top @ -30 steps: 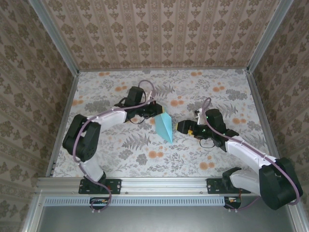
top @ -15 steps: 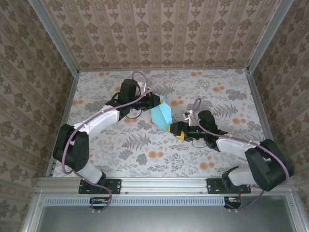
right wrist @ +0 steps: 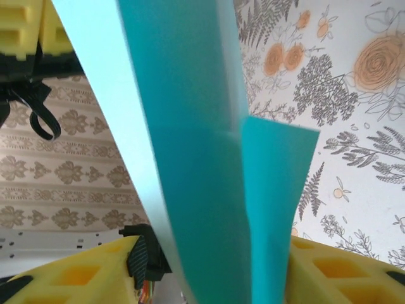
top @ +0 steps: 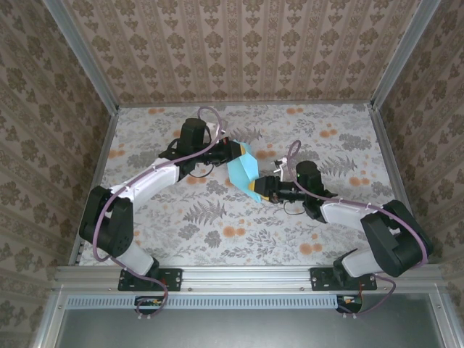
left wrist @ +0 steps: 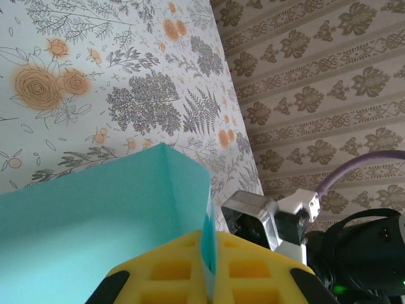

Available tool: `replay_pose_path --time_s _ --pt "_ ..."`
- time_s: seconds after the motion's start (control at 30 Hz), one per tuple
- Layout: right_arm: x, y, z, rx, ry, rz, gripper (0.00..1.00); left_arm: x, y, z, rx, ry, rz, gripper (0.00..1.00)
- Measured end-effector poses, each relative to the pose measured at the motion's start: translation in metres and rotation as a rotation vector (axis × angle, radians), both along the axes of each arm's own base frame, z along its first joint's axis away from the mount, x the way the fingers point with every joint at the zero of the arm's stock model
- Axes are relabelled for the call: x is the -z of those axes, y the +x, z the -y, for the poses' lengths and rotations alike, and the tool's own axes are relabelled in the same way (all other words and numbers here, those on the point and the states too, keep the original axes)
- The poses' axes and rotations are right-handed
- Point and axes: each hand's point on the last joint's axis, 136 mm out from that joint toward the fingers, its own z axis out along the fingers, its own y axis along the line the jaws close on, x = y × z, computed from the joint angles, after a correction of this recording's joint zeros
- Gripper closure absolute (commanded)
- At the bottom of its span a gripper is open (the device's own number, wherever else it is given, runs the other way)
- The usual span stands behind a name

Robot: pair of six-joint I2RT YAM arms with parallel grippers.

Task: Fold a paper plane with a square sheet of paper (fold left side to right side)
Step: Turn over the paper at the center of the table.

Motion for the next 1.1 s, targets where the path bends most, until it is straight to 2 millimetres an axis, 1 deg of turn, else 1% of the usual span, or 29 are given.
replay_pose_path --time_s 0.1,0.13,0.23,0.33,0.37,0.5,0.53,0.57,0.67,0.73,0.9,0.97,1.1 --pt "-0.007 0.003 0.005 0.016 0.010 0.016 0.57 0.000 0.000 0.000 0.000 0.000 0.000 0.92" --pt "-0.011 0.003 0.006 0.020 0.014 0.026 0.58 0.000 0.000 0.000 0.000 0.000 0.000 0.92" --pt "-0.021 0.004 0.008 0.025 0.022 0.058 0.64 0.001 -0.001 0.000 0.001 0.001 -0.002 0.92" --pt "-0.027 0.003 0.010 0.027 0.024 0.085 0.73 0.002 -0.002 0.000 0.006 0.000 -0.006 0.92" --pt "-0.028 0.003 0.011 0.029 0.024 0.088 0.75 0.003 -0.002 0.000 0.007 0.001 -0.007 0.90" --pt "-0.029 0.002 0.014 0.032 0.014 0.094 0.82 0.005 -0.003 0.000 0.008 0.003 -0.011 0.80" --pt "-0.029 0.001 0.015 0.031 0.010 0.094 0.83 0.006 -0.003 -0.001 0.009 0.005 -0.012 0.75" --pt "-0.028 0.000 0.015 0.031 0.005 0.094 0.84 0.006 -0.004 -0.001 0.012 0.008 -0.011 0.69" --pt "-0.028 -0.002 0.017 0.030 -0.017 0.095 0.87 0.008 -0.005 -0.005 0.012 0.026 -0.001 0.57" --pt "-0.027 -0.003 0.019 0.031 -0.040 0.099 0.88 0.007 -0.006 -0.012 0.003 0.043 0.009 0.52" --pt "-0.029 -0.003 0.026 0.037 -0.146 0.124 0.89 -0.001 -0.006 -0.044 -0.072 0.094 0.063 0.40" --pt "-0.031 -0.003 0.028 0.037 -0.214 0.142 0.89 -0.006 -0.008 -0.058 -0.107 0.117 0.095 0.35" --pt "-0.034 -0.003 0.031 0.034 -0.367 0.184 0.89 -0.008 -0.016 -0.081 -0.157 0.160 0.134 0.28"
